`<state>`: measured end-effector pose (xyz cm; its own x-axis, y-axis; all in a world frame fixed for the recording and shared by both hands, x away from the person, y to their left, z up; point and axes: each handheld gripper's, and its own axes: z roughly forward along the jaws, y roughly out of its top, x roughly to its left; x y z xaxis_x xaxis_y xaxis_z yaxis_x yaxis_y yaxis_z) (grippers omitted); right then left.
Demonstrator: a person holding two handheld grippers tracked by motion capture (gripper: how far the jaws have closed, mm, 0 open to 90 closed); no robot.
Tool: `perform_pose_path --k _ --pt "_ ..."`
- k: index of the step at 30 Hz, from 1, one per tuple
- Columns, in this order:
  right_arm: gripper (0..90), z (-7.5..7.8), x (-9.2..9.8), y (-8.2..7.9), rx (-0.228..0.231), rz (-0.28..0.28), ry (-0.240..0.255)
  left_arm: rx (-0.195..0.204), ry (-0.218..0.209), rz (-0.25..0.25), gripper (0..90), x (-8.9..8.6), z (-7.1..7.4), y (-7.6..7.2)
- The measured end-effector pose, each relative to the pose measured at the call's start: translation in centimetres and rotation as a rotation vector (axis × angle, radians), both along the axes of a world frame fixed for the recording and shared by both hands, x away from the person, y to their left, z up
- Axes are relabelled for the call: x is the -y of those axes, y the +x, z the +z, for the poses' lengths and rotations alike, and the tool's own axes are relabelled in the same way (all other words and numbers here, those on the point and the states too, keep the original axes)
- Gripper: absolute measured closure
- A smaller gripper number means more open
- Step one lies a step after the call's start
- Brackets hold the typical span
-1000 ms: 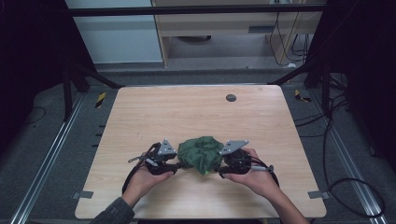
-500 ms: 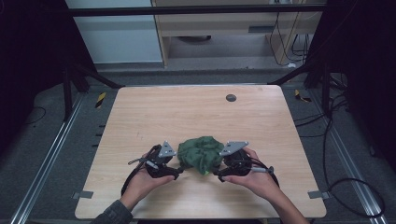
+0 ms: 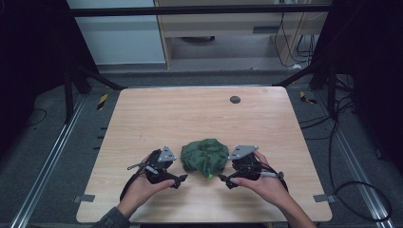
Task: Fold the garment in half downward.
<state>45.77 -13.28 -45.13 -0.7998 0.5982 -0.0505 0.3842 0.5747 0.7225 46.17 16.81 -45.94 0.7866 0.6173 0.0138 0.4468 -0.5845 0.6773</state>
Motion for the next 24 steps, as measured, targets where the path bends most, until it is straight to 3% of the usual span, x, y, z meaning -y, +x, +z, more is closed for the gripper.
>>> perform_pose_path --k 11,24 --pt "6.4 -0.6 3.0 -0.7 0.0 -0.06 0.011 0.019 -0.023 0.022 6.2 -2.5 0.2 -0.4" --pt "6.6 -1.2 6.0 -0.9 -0.023 -0.128 -0.032 0.006 0.008 0.067 6.7 -5.6 -0.8 -0.8"
